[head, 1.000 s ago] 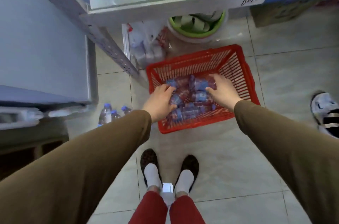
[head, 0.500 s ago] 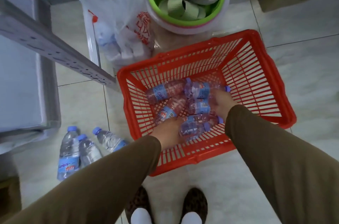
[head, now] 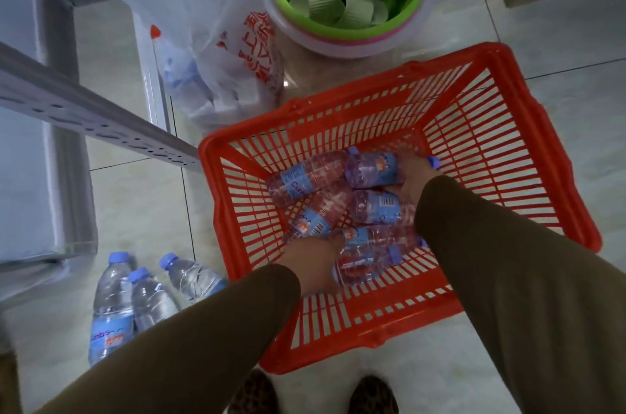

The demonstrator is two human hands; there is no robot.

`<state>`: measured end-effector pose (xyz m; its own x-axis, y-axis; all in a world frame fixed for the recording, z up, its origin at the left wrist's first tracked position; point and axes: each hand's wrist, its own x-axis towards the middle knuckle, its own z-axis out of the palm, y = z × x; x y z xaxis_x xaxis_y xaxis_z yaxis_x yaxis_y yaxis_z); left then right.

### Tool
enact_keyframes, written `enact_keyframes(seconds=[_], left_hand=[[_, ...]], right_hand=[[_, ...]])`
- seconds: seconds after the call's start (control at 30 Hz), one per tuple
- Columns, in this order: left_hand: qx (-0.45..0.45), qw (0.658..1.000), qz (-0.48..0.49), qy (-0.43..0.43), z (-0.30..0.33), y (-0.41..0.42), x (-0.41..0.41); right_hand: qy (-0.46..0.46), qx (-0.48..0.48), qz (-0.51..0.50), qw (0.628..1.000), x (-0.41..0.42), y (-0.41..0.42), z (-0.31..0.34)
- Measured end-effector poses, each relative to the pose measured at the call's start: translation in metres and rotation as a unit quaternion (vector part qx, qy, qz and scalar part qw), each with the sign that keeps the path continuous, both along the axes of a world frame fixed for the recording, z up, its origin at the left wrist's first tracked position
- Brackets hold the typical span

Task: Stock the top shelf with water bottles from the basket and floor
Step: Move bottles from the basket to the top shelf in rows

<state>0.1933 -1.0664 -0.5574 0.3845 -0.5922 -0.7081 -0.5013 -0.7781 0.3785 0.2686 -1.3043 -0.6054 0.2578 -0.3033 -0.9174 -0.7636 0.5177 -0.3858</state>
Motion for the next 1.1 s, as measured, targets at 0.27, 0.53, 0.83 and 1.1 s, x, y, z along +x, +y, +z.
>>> enact_keyframes(seconds=[0.27,0.53,0.83,1.1], left_hand=[[-0.042,0.996,0.071,-0.027,0.038,0.012,-0.006],[-0.06,0.968,0.244,-0.023,0.197,0.038,-0.011],[-0.207,0.901,0.379,-0.044,0.47,0.064,0.009],[-0.331,0.84,0.41,-0.131,0.709,0.076,0.024]], right_hand=[[-0.044,-0.068,-0.075,0.994,-0.019,0.009,0.058],[-0.159,-0.144,-0.118,0.97,-0.029,0.011,0.23],[-0.332,-0.173,0.083,0.924,-0.048,0.037,0.524],[-0.448,-0.267,0.211,0.827,-0.045,0.062,0.787]])
